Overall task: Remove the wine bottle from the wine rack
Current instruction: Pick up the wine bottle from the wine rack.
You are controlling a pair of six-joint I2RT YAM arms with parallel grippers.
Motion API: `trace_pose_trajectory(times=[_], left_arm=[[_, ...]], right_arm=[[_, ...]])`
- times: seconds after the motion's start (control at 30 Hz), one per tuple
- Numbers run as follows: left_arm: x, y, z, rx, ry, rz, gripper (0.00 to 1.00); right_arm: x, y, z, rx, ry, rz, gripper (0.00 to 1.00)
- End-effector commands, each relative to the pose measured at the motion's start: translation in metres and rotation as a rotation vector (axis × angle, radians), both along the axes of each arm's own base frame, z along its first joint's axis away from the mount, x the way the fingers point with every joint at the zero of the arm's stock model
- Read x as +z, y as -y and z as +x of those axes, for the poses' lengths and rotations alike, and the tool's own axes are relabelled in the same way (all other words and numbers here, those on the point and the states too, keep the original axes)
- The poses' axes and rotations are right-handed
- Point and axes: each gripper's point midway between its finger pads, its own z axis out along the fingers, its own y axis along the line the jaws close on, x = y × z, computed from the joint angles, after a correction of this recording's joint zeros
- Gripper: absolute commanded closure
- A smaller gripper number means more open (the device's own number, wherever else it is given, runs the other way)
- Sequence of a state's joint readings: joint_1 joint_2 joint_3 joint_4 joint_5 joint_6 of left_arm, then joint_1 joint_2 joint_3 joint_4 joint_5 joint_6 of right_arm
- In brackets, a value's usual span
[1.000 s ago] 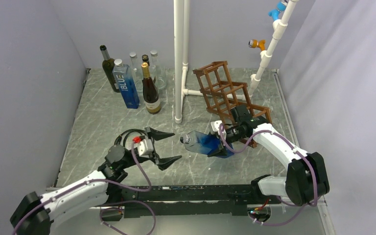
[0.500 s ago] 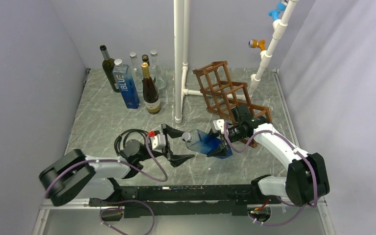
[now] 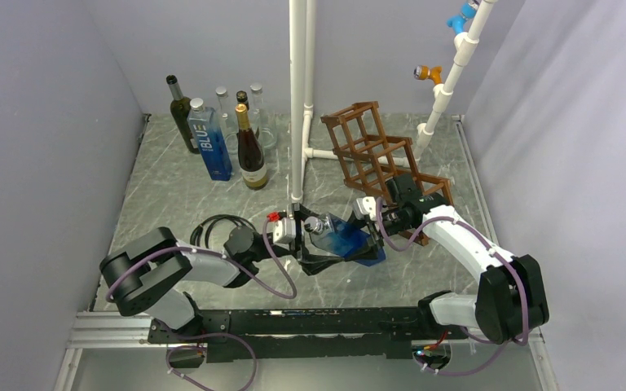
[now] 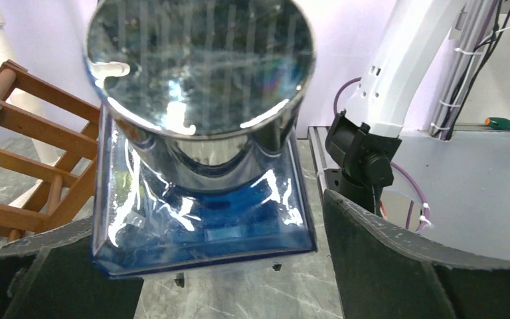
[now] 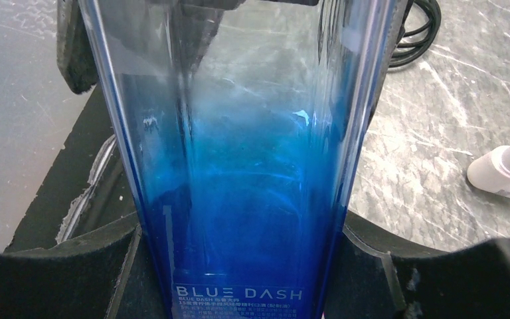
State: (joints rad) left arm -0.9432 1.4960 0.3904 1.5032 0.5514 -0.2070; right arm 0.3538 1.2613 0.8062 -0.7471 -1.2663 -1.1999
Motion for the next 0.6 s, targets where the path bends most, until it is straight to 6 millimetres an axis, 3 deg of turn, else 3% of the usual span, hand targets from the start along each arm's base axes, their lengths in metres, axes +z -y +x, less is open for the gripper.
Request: trace_pose_trajectory(times=[0.0, 0.23, 0.33, 0.47, 0.53, 0.57], left_arm=[[0.0417, 0.0012, -0.0053, -0.018, 0.068, -0.149, 0.10], [0.0448, 0.0028, -0.0028, -0.013, 0.031, -0.162, 0.20], [0.0472, 0.0034, -0.0015, -0.012, 0.022, -0.168, 0.29], [0.0481, 0.0067, -0.0021, -0.032, 0.001, -0.169, 0.59], [0.0491, 0.0079, -0.0036, -0.045, 0.001, -0.168, 0.94], [0.0497, 0.0080, -0.0042, -0.048, -0.002, -0.169, 1.00]], right_arm=[[0.0412, -0.0099, 0.0001, 0.054, 0.066, 0.188, 1.00], [0.0435, -0.0081, 0.0016, 0.045, 0.058, 0.199, 1.00], [0.0436, -0.0078, 0.0018, 0.042, 0.057, 0.200, 1.00], [0.0419, -0.0076, 0.0034, 0.036, 0.056, 0.194, 1.00], [0.0409, -0.0074, 0.0040, 0.032, 0.056, 0.190, 1.00], [0.0393, -0.0072, 0.0046, 0.028, 0.053, 0.185, 1.00]])
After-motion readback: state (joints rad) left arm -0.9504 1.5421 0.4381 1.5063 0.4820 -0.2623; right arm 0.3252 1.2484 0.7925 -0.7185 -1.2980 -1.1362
